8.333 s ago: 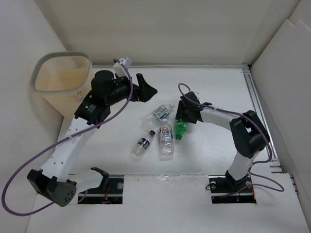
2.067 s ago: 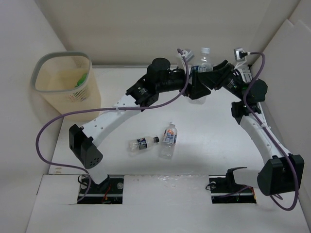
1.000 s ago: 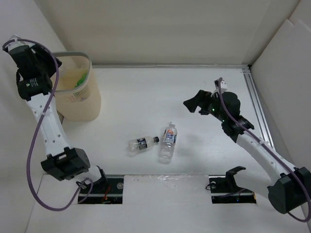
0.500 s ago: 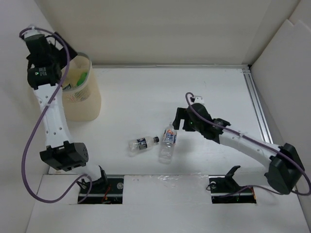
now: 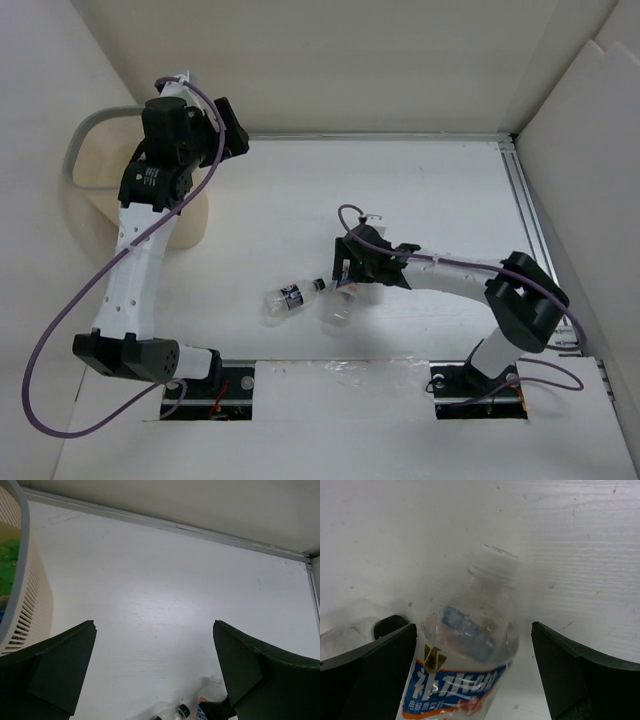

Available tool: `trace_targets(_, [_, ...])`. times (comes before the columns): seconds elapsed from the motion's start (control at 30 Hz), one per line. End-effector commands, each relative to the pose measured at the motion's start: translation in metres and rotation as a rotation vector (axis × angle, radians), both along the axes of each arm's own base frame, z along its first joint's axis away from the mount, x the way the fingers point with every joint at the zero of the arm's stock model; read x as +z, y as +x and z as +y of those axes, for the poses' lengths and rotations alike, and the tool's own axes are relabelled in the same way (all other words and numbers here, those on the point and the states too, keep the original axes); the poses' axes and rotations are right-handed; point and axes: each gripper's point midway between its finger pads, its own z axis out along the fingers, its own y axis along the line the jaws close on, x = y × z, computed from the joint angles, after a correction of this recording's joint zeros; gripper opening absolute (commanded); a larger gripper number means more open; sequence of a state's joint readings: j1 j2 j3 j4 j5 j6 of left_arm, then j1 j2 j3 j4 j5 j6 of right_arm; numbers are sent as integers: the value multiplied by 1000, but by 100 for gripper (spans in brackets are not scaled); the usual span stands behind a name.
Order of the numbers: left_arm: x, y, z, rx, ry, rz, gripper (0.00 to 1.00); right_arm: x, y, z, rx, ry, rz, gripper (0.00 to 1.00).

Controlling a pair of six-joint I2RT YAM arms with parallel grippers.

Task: Put the plastic bottles in the bin

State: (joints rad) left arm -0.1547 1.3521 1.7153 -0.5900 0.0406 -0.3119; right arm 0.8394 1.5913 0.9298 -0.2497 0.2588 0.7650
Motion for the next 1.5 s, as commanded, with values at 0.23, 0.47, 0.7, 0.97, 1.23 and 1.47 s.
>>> trace_targets(0.23, [15,-19,-13,-93,-26,-97,100,-29,4,7,-59,-19,51,95])
trace_targets(0.47, [-10,-33,-50,-290,-121,-72,100,-12,11,-24,-156,-5,23,7])
trace_targets(0.7, [-11,-53,-117,-476,-162,-67,100,35,47,-70,-251,-12,-72,0])
trace_targets(0.97, [-16,-99,-216,-770,-207,-68,100,193,114,-163,-305,49,-430,0])
trace_targets(1.23, [-3,-137,-319,-959,-136,-156,100,328,78,-154,-74,359,-739,0])
trace_targets(1.47, [-13,-139,-383,-964,-77,-95,100,364,52,-153,-60,446,-809,0])
